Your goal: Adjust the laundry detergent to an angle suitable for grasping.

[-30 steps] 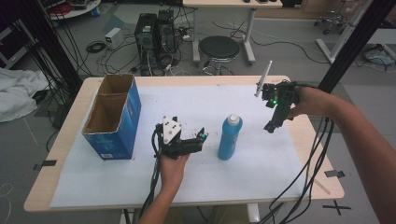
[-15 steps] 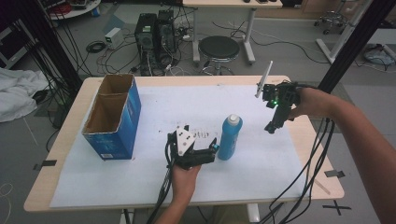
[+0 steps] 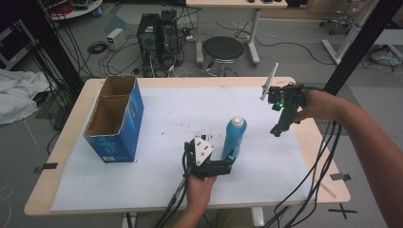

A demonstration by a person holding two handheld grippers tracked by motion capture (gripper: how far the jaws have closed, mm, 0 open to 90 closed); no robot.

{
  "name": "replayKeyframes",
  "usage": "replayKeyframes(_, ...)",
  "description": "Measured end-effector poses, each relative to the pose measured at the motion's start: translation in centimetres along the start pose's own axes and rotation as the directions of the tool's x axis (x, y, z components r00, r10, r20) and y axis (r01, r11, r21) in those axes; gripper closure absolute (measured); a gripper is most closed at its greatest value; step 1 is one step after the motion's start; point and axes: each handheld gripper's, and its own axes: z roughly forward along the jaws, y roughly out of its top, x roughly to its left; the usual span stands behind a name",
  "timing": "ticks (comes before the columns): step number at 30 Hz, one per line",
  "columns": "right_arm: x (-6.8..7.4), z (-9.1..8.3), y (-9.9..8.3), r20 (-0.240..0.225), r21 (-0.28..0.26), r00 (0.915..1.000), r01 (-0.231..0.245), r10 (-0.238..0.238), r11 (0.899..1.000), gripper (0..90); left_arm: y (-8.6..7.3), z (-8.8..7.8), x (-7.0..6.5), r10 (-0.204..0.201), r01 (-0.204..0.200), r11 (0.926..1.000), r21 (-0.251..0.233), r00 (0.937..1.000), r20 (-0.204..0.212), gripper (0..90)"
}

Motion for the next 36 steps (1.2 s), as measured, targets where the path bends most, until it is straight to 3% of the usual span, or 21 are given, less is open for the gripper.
replayKeyframes(15, 0.1, 0.0, -0.3, 0.001, -0.002, 1.0000, -0.006, 0.006, 1.000, 2.4, -0.2, 2.1, -1.2, 0.001, -0.001, 0.9999, 0.017, 0.9997, 0.023, 2.1)
replayKeyframes(19, 0.0, 0.1, -0.4, 0.000, -0.003, 1.0000, -0.003, 0.003, 1.000, 2.4, -0.1, 2.8, -1.2, -0.012, 0.012, 0.9998, 0.018, 0.9998, 0.016, 2.1)
replayKeyframes(26, -0.1, 0.1, -0.5, -0.005, -0.004, 1.0000, -0.003, 0.003, 1.000, 2.4, 0.0, 3.9, -1.0, 0.002, -0.002, 0.9996, 0.030, 1.0000, 0.000, 2.1)
replayKeyframes(36, -0.2, 0.1, -0.6, -0.007, -0.005, 1.0000, -0.003, 0.003, 1.000, 2.4, 0.1, 5.4, -0.9, -0.021, 0.021, 0.9994, 0.027, 0.9996, 0.020, 2.1)
